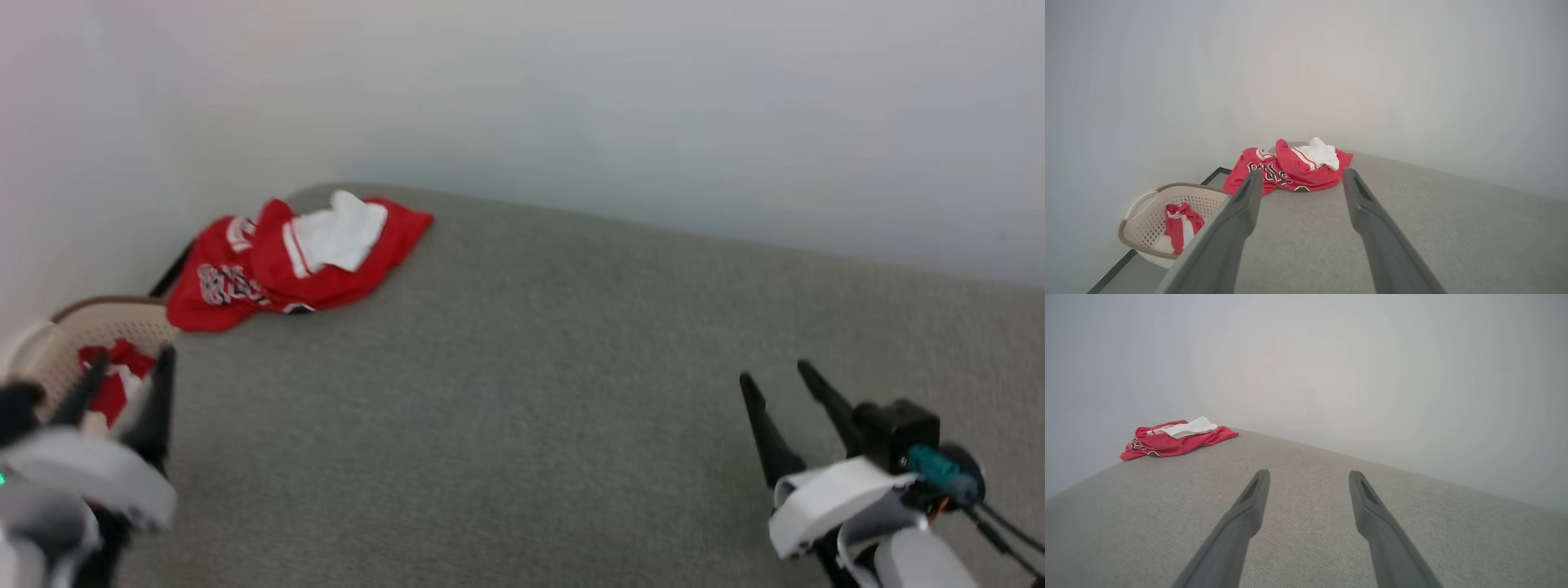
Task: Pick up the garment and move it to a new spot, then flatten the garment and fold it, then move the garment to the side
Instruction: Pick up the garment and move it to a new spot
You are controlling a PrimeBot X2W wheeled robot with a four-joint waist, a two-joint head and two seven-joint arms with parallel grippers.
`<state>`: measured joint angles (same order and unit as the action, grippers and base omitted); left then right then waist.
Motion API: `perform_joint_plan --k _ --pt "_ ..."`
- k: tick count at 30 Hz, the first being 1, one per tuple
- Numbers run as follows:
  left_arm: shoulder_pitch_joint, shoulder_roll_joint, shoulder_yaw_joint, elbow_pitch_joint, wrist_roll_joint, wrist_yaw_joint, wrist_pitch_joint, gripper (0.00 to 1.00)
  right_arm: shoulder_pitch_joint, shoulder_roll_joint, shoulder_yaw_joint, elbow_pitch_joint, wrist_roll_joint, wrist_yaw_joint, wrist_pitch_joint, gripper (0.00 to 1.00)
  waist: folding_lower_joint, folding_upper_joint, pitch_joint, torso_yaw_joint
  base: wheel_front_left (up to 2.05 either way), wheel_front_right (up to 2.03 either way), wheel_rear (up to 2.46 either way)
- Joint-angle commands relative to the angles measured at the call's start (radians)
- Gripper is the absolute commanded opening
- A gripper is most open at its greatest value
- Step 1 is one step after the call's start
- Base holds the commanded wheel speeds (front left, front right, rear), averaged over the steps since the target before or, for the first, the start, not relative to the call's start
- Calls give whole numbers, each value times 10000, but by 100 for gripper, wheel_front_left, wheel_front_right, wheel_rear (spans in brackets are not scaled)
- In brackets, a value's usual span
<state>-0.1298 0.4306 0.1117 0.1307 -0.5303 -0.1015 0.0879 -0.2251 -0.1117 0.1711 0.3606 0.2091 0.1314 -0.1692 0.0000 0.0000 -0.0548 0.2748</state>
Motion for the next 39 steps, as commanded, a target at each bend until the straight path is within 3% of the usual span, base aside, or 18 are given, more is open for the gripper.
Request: perform_joint_plan --k 1,9,18,28,39 --pt "-599 255 -72 222 -187 -125 208 100 -239 -101 -48 -160 -130 -14 62 100 0 0 976 -671 0 0 0" --pt "-3166 1446 -379 1516 -1062 -273 1099 100 -823 -289 -203 -969 -374 -14 318 100 0 0 2865 -1398 0 0 0" --pt "-5556 2230 -941 3313 -1567 -289 2043 100 -1160 -487 -433 -1835 -658 -14 569 100 0 0 4520 -1674 0 0 0" --pt "-7891 2476 -1564 6243 -2178 -292 3000 100 -1165 -572 -471 -2816 -876 -14 970 100 0 0 5726 -1888 0 0 0" --pt "-9476 2161 -2026 9199 -2440 -283 3775 100 -1091 -673 -534 -3595 -969 -14 1369 100 0 0 6224 -2118 0 0 0"
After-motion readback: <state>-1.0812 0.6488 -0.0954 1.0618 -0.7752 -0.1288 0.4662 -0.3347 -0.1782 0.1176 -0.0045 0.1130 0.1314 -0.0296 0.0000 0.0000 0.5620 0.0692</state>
